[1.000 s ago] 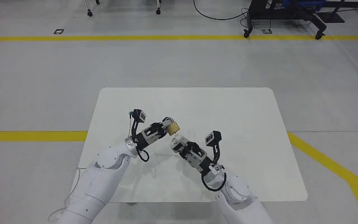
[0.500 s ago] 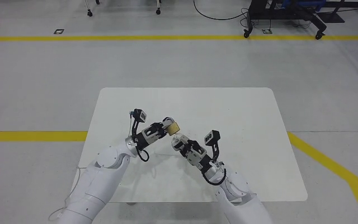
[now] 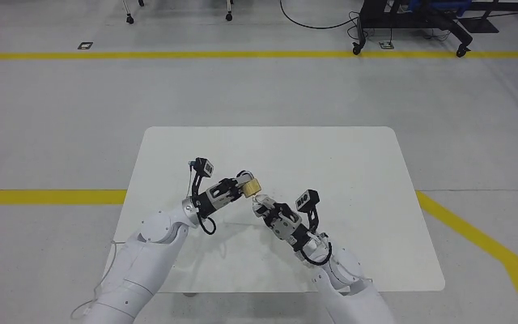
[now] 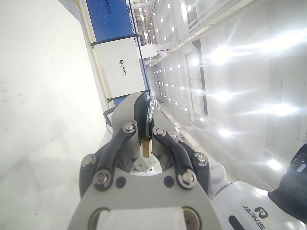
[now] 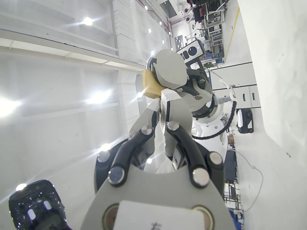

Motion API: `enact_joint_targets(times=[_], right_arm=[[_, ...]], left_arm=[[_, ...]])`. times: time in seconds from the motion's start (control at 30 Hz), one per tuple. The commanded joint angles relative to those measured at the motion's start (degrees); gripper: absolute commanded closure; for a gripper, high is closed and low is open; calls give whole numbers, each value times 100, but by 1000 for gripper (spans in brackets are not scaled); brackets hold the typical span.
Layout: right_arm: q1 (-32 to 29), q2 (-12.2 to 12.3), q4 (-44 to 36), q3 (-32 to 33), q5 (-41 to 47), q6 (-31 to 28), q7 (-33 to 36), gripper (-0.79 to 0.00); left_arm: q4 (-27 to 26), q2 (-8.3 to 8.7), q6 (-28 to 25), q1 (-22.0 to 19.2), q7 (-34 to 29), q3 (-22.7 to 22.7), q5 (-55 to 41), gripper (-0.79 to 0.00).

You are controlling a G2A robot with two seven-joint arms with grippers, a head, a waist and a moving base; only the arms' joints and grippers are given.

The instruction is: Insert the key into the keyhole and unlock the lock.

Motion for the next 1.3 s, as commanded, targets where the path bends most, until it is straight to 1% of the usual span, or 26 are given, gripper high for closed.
enact_joint_targets(times=[0.0,0.1,0.17,0.3,0.53,0.57,0.6,0.63,0.67,0.7,0.73,1.07,1.13,1.17,1.2,1.23,1.27], right_arm=[[13,-1,12,8,240,148,182,0],[30,-7,74,51,960,528,611,0],[69,-1,154,126,1270,742,806,0],[93,7,255,201,1526,914,940,0],[50,23,311,343,1789,984,1033,0],[35,26,303,367,1806,972,1037,-12],[19,30,291,394,1815,950,1038,-197],[1,35,273,425,1790,905,1020,-354],[-19,43,236,455,1702,823,993,-613],[-41,56,183,488,1479,692,934,-785],[-83,71,108,508,1164,519,825,-785],[-83,71,108,508,1164,519,825,-785],[-115,56,58,424,1699,1009,1042,-785],[-91,55,77,432,2002,1295,1178,-668],[-54,60,111,452,2164,1510,1255,-446],[-15,66,125,468,2196,1620,1283,-372],[0,67,142,462,2235,1694,1290,-354]], left_arm=[[-13,-3,-87,3,-14,-8,16,0],[-56,-1,-336,30,-11,-45,86,0],[-96,3,-476,62,7,-67,158,0],[-169,11,-631,117,41,-109,242,0],[-298,35,-931,197,112,-224,423,0],[-314,40,-953,212,146,-241,476,0],[-329,45,-957,226,188,-261,527,0],[-341,49,-951,240,231,-280,563,0],[-351,53,-944,251,273,-301,590,0],[-360,57,-932,262,309,-319,610,0],[-372,60,-922,271,344,-335,632,0],[-447,56,-866,337,598,-326,867,0],[-485,53,-899,356,639,-317,907,0],[-512,53,-931,370,650,-316,921,0],[-540,53,-957,383,651,-313,949,0],[-565,53,-982,396,660,-312,967,0],[-581,54,-993,411,669,-311,981,0]])
